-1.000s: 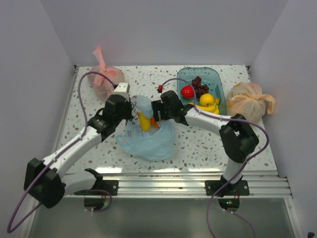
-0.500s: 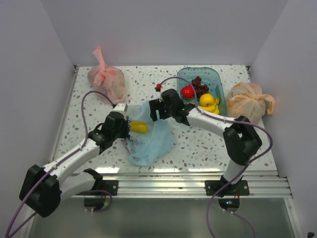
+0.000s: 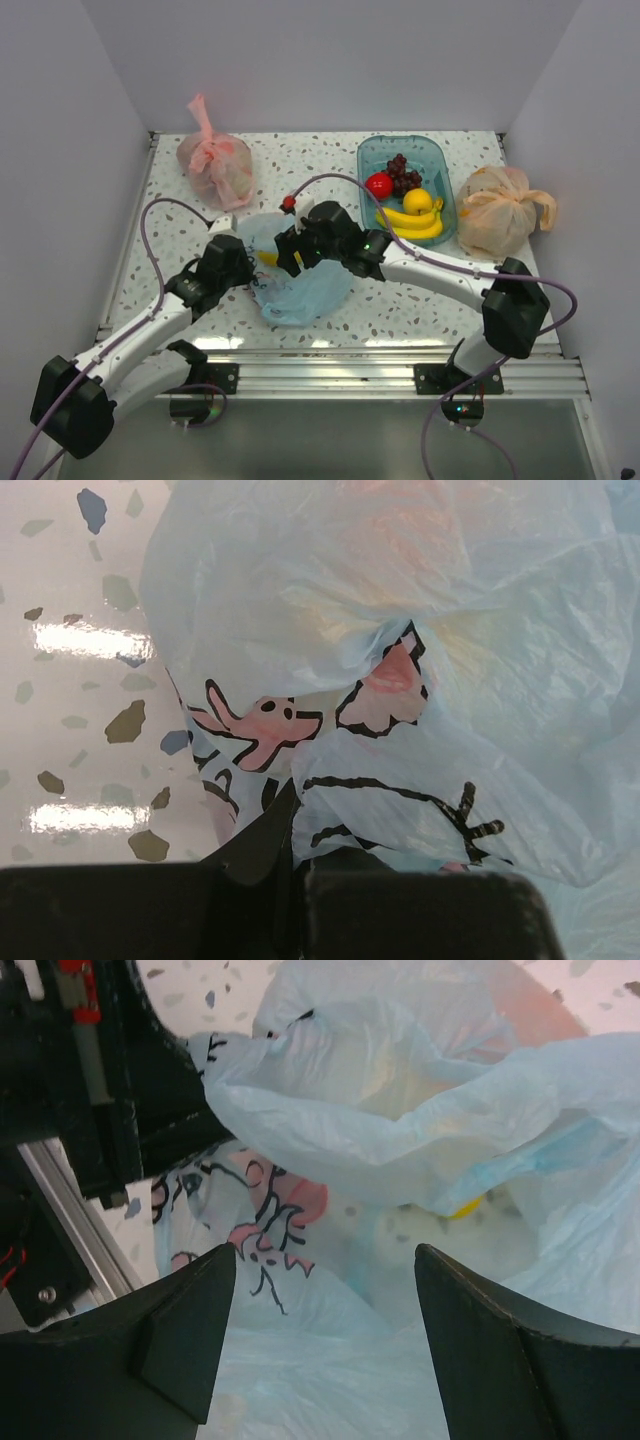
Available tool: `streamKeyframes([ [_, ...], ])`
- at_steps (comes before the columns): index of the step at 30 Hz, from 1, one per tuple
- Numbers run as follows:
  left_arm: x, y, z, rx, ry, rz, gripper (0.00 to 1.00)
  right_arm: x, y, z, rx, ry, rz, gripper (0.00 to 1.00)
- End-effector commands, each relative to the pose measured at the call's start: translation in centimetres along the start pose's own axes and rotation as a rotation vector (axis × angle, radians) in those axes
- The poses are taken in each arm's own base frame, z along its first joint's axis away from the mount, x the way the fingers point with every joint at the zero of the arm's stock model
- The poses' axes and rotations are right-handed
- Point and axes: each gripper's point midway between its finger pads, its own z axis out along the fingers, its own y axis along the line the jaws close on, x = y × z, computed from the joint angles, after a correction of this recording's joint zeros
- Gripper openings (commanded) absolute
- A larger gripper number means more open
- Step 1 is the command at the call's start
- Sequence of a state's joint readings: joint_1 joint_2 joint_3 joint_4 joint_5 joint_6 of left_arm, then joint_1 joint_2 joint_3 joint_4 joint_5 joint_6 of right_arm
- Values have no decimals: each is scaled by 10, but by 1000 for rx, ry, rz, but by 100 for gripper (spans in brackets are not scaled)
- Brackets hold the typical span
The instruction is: Untie the knot of the plastic bag and take out the fruit
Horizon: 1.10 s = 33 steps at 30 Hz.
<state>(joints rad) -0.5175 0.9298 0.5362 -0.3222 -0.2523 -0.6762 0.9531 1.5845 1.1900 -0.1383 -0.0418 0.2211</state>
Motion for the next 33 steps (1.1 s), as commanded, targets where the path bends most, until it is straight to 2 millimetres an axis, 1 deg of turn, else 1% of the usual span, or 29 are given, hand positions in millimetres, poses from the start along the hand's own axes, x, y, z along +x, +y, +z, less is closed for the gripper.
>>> streamKeyframes([
  [1,0,6,-1,-46,1,-58,2,4,24,-9,-114,-12,-93,75],
  [2,0,6,-1,-47,2,-58,2,7,30,-8,-141,0,-102,72],
  [5,0,6,-2,-44,0,-62,2,18,32,-5,-160,53,-130,70],
  [7,0,5,-2,-43,3,-63,2,28,34,1,-174,100,-143,67],
  [8,-2,4,-3,-39,1,-66,2,26,35,4,-180,107,-151,66],
  [10,-3,4,-4,-39,-1,-64,2,40,34,16,-194,155,-159,62],
  [11,-4,4,-5,-41,-3,-65,3,43,34,20,-197,164,-160,61],
  [12,-5,3,-6,-36,-5,-64,3,40,35,24,-202,162,-169,60],
  [13,-5,3,-6,-35,-4,-63,3,46,34,32,-202,175,-170,59],
  [14,-6,2,-7,-29,-6,-63,3,42,34,35,-202,167,-176,58],
  [15,-6,1,-7,-27,-7,-60,3,41,34,40,-198,163,-176,54],
  [16,-6,2,-7,-28,-5,-54,3,39,29,47,-175,154,-179,53],
  [17,-4,3,-7,-28,-3,-49,3,31,29,50,-165,135,-185,52],
  [18,-3,2,-7,-24,2,-44,3,28,26,53,-152,125,-189,51],
  [22,-1,3,-8,-12,7,-31,4,3,12,66,-86,46,-211,55],
  [23,1,4,-9,-13,8,-29,4,-3,4,71,-55,36,-215,58],
  [24,1,4,-9,-13,8,-27,4,-6,0,74,-44,31,-216,59],
  [25,2,4,-9,-12,9,-27,4,-10,-8,76,-29,24,-242,63],
  [27,3,4,-9,-9,13,-24,4,-12,-18,84,-9,27,-256,68],
  [28,3,4,-9,-8,14,-21,4,-19,-24,85,-1,19,-258,71],
  [29,3,3,-9,-3,16,-20,4,-13,-30,92,2,39,-266,73],
  [30,2,3,-9,-2,14,-15,4,-9,-33,94,1,58,-265,75],
  [31,3,2,-9,-1,17,-13,4,-13,-39,97,3,59,-262,77],
  [32,3,2,-9,1,18,-10,4,-4,-40,104,-17,87,-266,79],
  [33,4,3,-8,-1,21,-7,4,2,-43,106,-20,111,-264,80],
])
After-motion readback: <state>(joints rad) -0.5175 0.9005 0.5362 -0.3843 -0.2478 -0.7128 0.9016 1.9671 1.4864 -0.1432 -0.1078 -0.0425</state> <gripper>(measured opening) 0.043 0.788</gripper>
